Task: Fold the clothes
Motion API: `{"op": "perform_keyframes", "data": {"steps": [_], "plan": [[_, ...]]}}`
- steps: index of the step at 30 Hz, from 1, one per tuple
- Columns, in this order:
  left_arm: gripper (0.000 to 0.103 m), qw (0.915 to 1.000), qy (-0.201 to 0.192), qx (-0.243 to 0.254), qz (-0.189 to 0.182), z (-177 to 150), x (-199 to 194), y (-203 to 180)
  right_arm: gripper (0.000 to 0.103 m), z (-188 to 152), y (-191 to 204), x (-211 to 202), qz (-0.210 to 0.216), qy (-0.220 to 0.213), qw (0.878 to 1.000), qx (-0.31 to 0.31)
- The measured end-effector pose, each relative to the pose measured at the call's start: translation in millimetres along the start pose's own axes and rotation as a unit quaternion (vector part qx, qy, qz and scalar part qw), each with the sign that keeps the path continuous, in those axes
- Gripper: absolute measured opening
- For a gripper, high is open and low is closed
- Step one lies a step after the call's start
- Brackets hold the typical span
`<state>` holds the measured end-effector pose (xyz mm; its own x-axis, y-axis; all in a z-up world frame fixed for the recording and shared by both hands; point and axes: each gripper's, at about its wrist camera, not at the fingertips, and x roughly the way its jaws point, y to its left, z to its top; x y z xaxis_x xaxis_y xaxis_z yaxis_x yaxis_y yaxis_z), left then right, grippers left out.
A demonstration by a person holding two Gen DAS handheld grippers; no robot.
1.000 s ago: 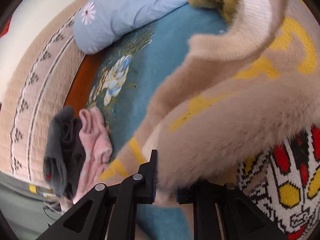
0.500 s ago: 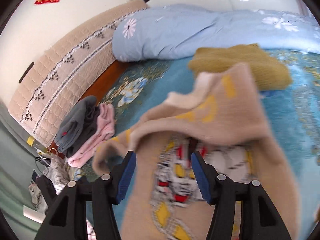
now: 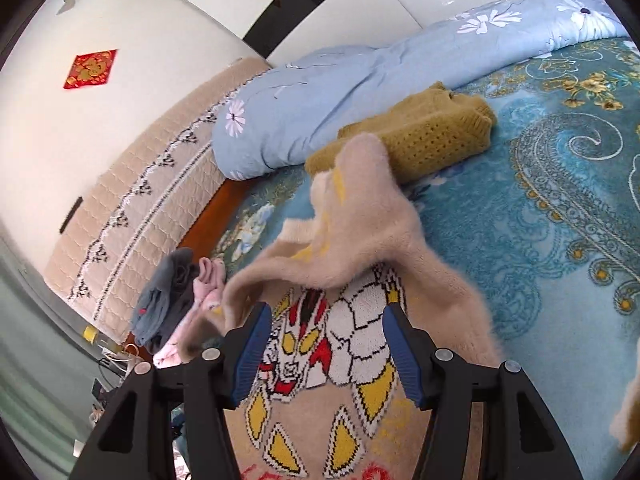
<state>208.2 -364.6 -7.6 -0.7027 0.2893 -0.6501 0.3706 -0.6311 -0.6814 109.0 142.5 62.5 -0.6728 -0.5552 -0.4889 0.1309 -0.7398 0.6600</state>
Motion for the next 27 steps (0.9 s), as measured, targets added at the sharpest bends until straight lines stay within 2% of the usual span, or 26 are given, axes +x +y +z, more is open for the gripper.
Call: {"op": "perform_keyframes", "data": {"steps": [5, 12, 13, 14, 15, 16, 17, 20, 23, 25, 27], "plan": [[0.053, 0.9977, -0.001, -0.065, -0.020, -18, -4, 6, 0.062, -1, -1, -1, 0.008, 0.004, 1.000, 0.005], [0.052, 0.9970, -0.028, -0.070, 0.017, -15, 11, -9, 0.062, -3, -3, 4, 0.014, 0.010, 1.000, 0.014], [0.050, 0.9968, -0.036, -0.067, 0.027, -15, 11, -12, 0.062, -4, -4, 6, 0.013, 0.013, 1.000, 0.017], [0.037, 0.9962, -0.041, -0.064, 0.042, -16, 12, -15, 0.062, -5, -5, 7, 0.011, 0.016, 1.000, 0.019], [0.028, 0.9954, -0.043, -0.058, 0.063, -15, 11, -17, 0.062, -6, -7, 9, 0.009, 0.019, 1.000, 0.022], [0.014, 0.9942, -0.045, -0.052, 0.082, -15, 11, -20, 0.062, -7, -8, 10, 0.009, 0.022, 0.999, 0.024], [0.008, 0.9938, -0.047, -0.048, 0.088, -13, 10, -21, 0.062, -7, -9, 10, 0.012, 0.024, 0.999, 0.027], [0.006, 0.9924, -0.059, -0.025, 0.105, -5, -2, -33, 0.062, -7, -10, 9, 0.022, 0.025, 0.999, 0.033], [0.006, 0.9894, -0.083, 0.014, 0.118, 9, -29, -56, 0.062, -6, -10, 8, 0.032, 0.026, 0.998, 0.038], [0.006, 0.9844, -0.097, 0.054, 0.136, 22, -46, -84, 0.062, -5, -12, 6, 0.039, 0.025, 0.998, 0.045], [0.006, 0.9798, -0.108, 0.098, 0.136, 38, -58, -116, 0.062, -5, -15, 6, 0.043, 0.023, 0.997, 0.055]]}}
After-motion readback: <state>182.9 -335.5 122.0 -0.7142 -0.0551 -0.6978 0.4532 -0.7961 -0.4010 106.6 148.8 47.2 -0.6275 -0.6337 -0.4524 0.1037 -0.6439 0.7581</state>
